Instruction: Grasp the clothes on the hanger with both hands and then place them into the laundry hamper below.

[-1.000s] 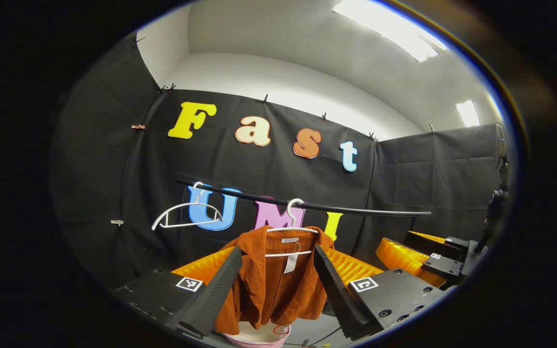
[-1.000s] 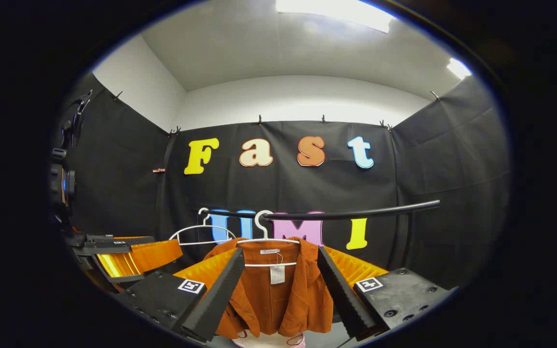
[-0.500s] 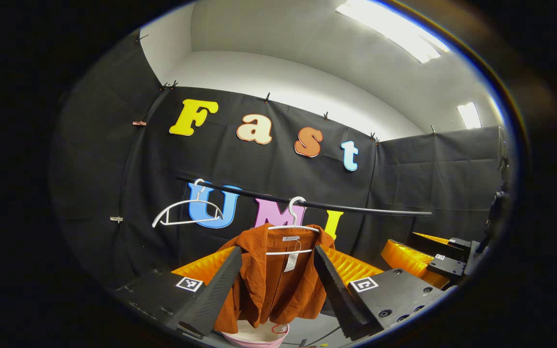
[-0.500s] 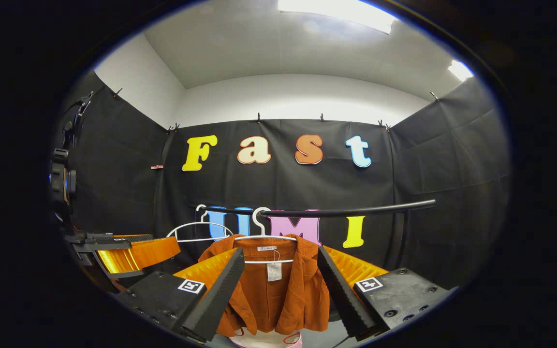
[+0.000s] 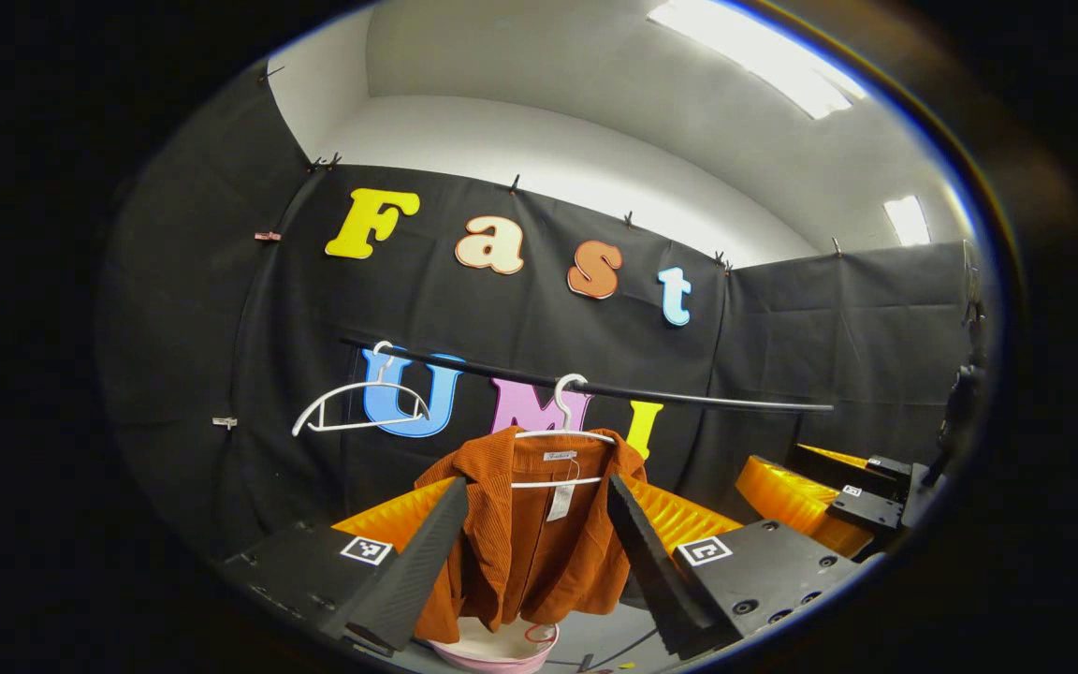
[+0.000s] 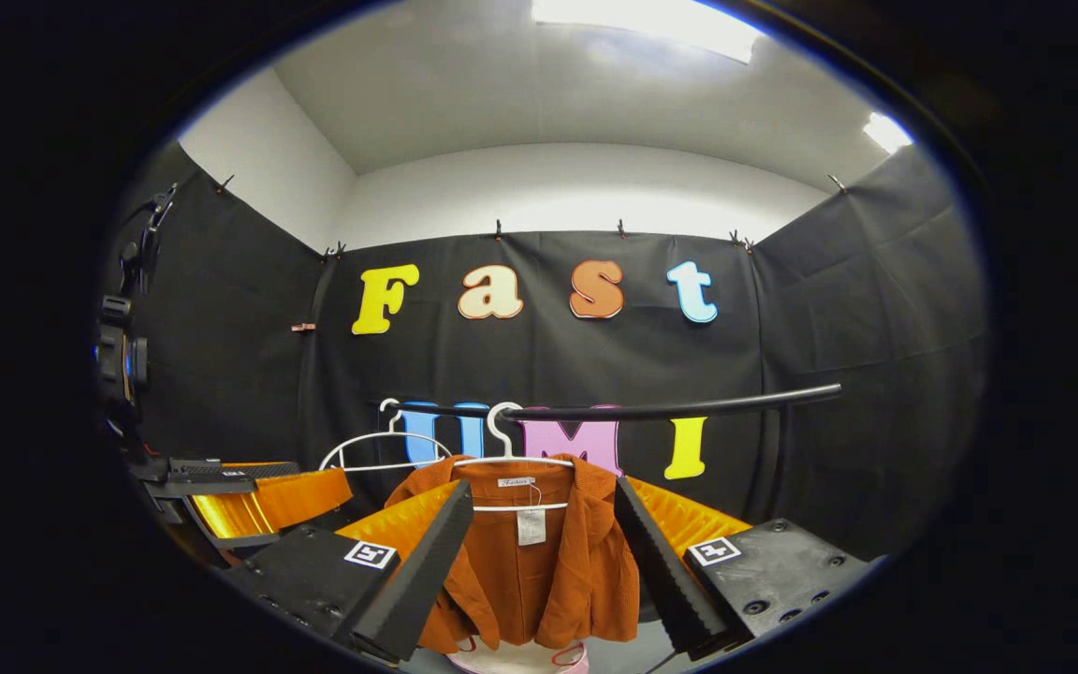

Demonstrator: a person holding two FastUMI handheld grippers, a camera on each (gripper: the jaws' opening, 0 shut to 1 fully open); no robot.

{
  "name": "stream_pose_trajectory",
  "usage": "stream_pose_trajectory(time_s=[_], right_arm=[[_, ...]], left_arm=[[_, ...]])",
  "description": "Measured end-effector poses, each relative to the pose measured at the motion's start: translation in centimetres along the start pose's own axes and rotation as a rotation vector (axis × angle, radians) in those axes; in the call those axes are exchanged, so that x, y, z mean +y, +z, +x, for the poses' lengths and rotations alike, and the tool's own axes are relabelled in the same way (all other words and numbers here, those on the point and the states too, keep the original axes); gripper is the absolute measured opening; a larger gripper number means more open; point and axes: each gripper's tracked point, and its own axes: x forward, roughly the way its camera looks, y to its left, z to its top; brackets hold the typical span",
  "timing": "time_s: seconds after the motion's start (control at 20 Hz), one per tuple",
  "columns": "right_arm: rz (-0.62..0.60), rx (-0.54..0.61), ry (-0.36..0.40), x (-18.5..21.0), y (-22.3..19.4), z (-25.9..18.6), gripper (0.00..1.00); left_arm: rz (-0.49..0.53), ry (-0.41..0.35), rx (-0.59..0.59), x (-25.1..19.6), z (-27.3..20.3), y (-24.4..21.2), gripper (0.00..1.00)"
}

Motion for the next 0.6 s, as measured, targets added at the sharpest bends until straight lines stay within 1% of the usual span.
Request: stream_pose_trajectory(time_s=[0.35,0.6], right_arm=[[-0.005,0.023,-0.007,0.5,-0.9,-0.4,0.98],[-0.017,0.022,-0.043,1.2,-1.0,-0.8,0.97]], left_arm=[[-0.007,-0.012,0.002,0.2,-0.7,-0.1,0.95],[-0.018,-0.049,0.015,0.8,-0.8,-0.5,0.95]])
